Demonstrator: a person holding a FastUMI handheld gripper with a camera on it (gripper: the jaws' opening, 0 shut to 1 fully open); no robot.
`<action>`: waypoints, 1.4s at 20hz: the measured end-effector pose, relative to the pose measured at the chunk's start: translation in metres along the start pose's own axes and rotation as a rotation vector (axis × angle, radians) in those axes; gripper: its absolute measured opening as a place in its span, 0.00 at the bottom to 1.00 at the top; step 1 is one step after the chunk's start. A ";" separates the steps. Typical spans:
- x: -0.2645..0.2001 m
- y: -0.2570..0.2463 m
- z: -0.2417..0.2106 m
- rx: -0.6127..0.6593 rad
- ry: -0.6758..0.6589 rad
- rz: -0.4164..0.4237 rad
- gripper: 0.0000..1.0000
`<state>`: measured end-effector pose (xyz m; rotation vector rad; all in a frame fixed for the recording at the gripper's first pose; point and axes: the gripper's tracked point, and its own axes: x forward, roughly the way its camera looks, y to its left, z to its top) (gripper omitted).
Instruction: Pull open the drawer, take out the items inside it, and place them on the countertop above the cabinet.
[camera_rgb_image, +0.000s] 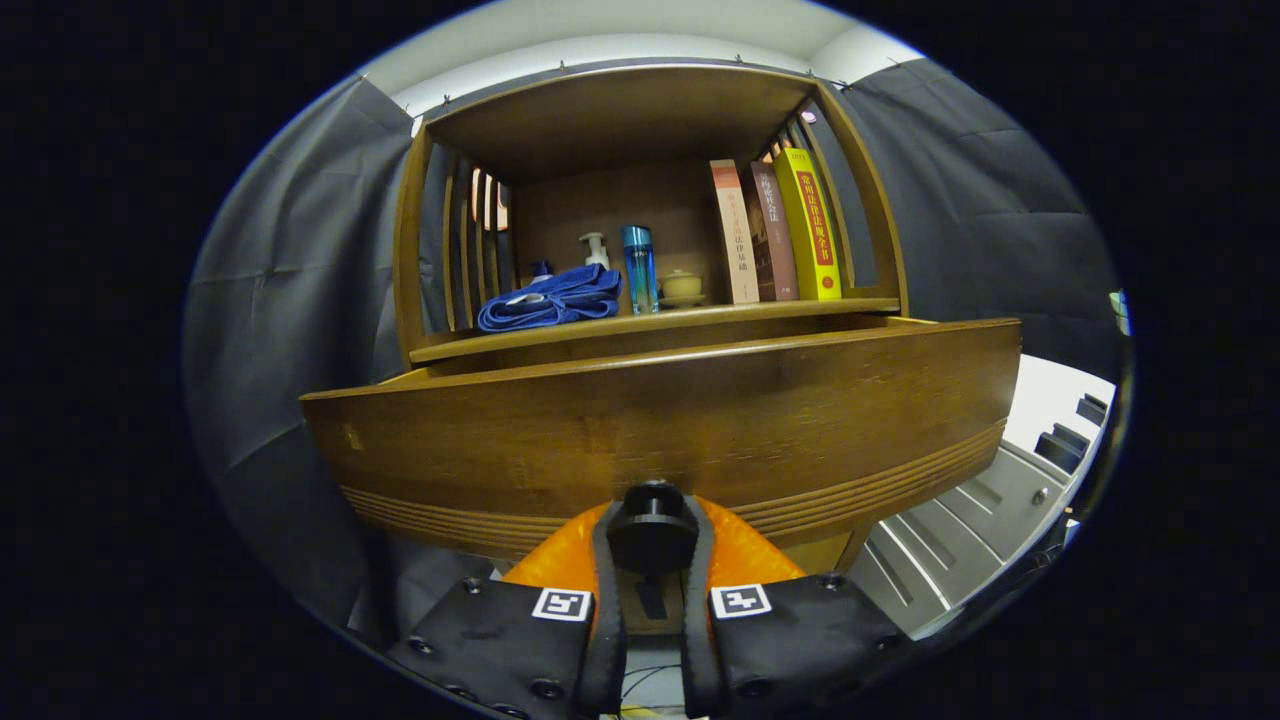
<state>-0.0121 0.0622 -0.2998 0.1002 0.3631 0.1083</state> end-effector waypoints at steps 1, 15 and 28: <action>-0.001 -0.001 0.004 0.004 -0.018 -0.002 0.30; -0.010 0.023 0.000 -0.031 -0.026 0.071 0.78; -0.009 0.001 0.178 -0.039 -0.156 0.063 0.98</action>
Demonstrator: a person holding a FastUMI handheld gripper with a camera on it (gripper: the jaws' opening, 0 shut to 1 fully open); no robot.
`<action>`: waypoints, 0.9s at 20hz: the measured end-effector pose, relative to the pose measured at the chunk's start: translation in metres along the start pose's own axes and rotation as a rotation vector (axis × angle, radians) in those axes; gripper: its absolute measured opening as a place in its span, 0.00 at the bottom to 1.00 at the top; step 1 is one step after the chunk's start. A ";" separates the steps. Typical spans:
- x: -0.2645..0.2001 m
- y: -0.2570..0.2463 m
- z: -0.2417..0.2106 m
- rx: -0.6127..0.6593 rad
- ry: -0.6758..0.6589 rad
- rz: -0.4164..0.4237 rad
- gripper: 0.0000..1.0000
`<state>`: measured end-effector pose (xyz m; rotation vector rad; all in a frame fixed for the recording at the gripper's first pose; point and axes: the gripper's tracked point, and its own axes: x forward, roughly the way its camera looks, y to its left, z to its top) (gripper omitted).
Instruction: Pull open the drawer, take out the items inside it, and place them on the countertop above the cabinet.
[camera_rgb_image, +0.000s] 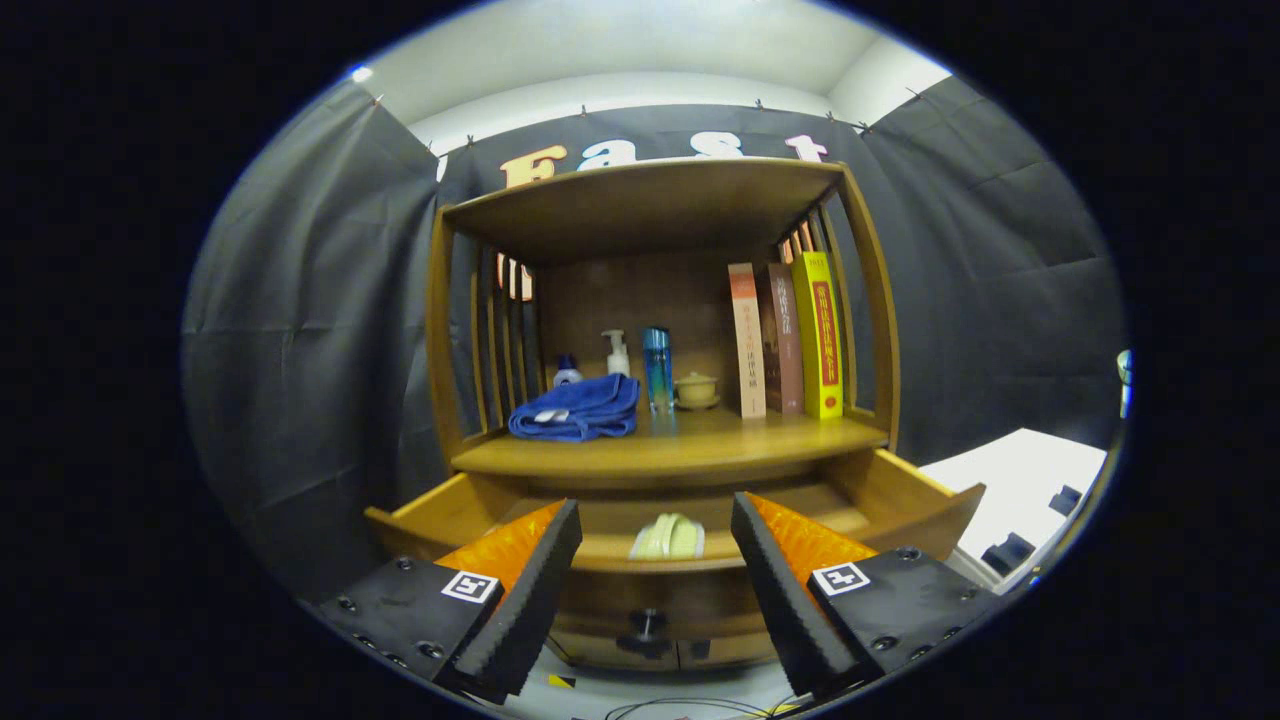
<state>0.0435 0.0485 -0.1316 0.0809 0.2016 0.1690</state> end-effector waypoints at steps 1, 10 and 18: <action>0.019 -0.002 0.005 -0.013 0.031 0.000 0.98; 0.125 -0.013 -0.128 -0.060 0.583 -0.031 0.99; 0.137 -0.019 -0.176 -0.032 0.710 -0.091 0.91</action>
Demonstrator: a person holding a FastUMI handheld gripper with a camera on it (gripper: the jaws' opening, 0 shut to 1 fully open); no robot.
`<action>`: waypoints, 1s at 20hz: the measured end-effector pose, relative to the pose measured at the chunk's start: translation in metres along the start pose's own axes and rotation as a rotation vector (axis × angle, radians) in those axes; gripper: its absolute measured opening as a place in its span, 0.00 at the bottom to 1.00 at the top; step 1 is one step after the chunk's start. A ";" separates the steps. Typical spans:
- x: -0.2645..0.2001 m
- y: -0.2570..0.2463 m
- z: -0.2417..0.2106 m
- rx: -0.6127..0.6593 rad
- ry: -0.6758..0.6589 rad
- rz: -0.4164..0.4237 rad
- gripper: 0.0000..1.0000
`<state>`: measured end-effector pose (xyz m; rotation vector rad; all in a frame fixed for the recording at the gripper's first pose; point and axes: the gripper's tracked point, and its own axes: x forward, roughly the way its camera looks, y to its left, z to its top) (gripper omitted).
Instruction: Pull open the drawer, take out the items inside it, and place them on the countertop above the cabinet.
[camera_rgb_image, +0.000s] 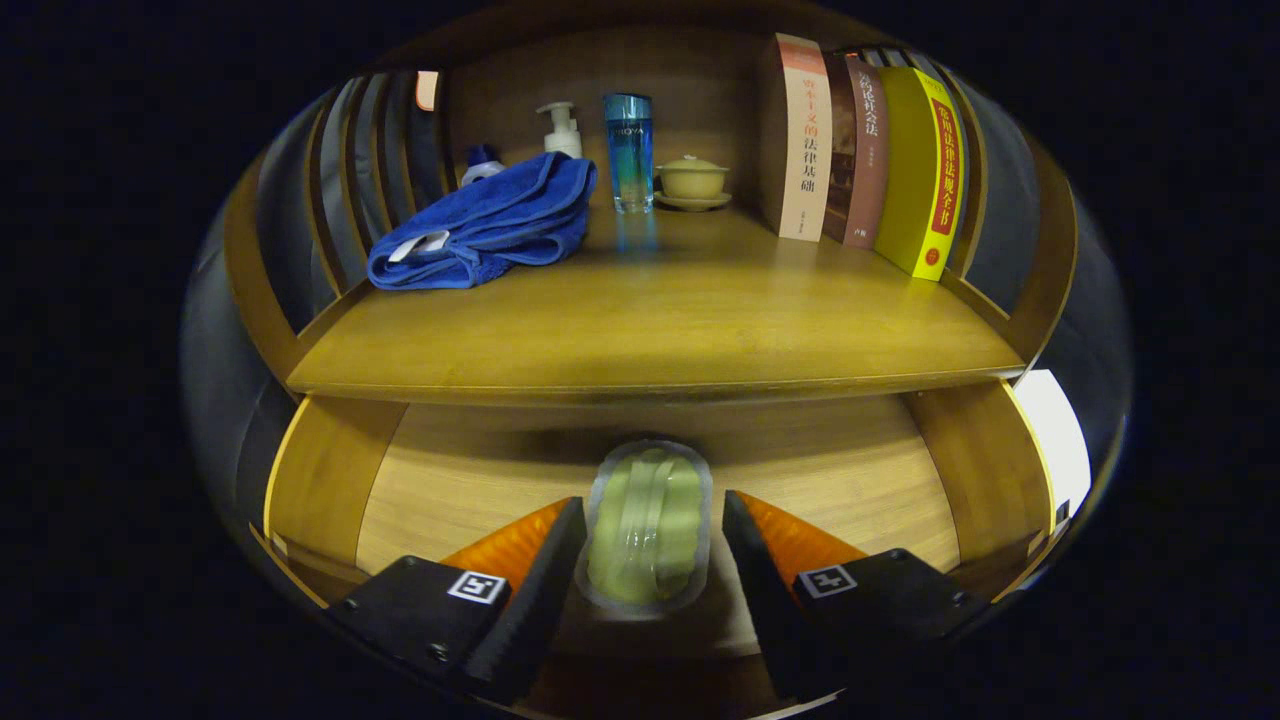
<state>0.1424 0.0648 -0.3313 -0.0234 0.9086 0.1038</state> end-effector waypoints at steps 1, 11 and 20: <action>0.002 -0.001 -0.001 -0.007 0.008 -0.004 0.87; 0.012 0.002 -0.017 0.006 0.079 0.019 0.31; -0.053 0.013 0.029 -0.009 -0.103 0.066 0.23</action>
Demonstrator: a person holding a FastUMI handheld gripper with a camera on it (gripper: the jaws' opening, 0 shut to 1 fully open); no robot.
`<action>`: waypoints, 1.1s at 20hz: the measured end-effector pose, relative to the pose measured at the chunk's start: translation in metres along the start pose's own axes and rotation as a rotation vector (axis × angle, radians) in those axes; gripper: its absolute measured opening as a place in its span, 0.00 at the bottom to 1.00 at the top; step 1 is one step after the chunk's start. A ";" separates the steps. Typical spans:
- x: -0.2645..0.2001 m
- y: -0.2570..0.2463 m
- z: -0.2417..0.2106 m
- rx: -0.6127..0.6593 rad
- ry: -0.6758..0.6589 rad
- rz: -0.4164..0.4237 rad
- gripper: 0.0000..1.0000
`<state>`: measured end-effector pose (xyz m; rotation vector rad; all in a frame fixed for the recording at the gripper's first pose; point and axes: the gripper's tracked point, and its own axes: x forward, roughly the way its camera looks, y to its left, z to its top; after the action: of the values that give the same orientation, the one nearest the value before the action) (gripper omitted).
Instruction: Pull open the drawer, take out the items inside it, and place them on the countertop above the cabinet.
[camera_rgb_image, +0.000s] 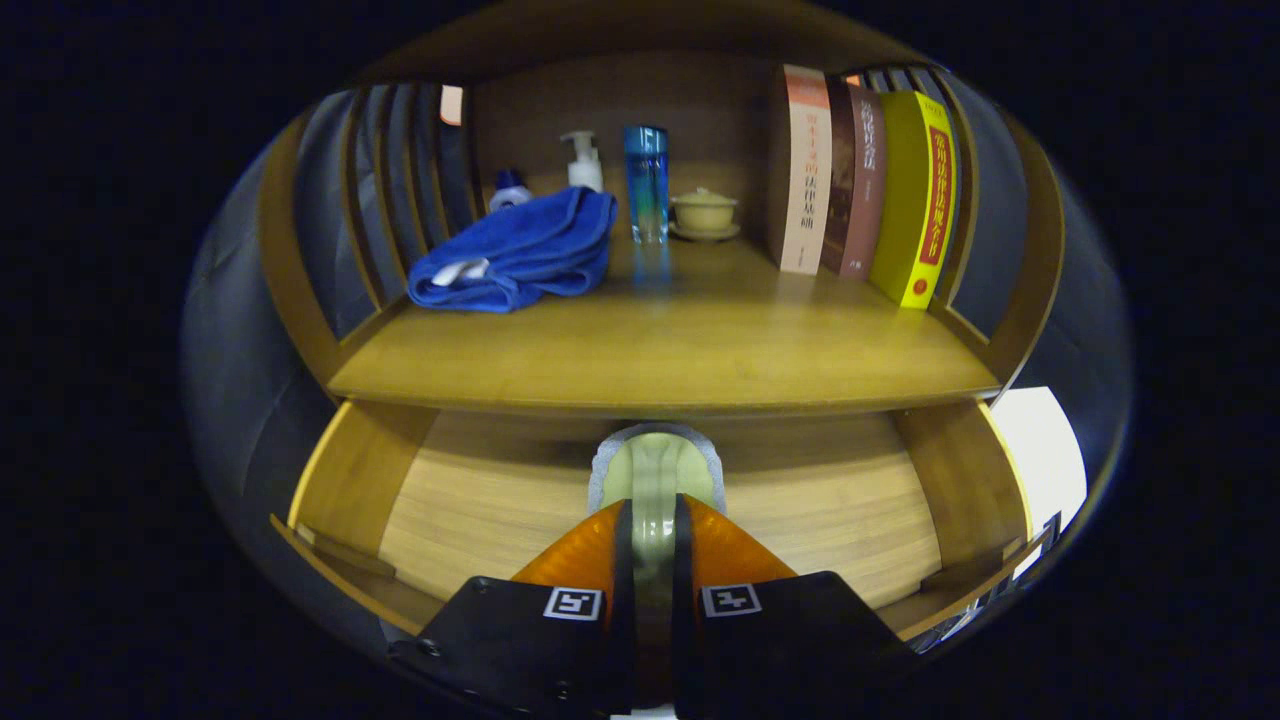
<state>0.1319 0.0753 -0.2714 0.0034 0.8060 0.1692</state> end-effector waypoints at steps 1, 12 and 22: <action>-0.009 0.004 0.006 0.001 -0.019 0.011 0.23; -0.028 0.014 0.090 0.021 -0.139 0.034 0.23; 0.075 0.011 0.126 0.003 -0.044 -0.057 0.23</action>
<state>0.2715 0.1048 -0.2369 -0.0134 0.7620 0.1135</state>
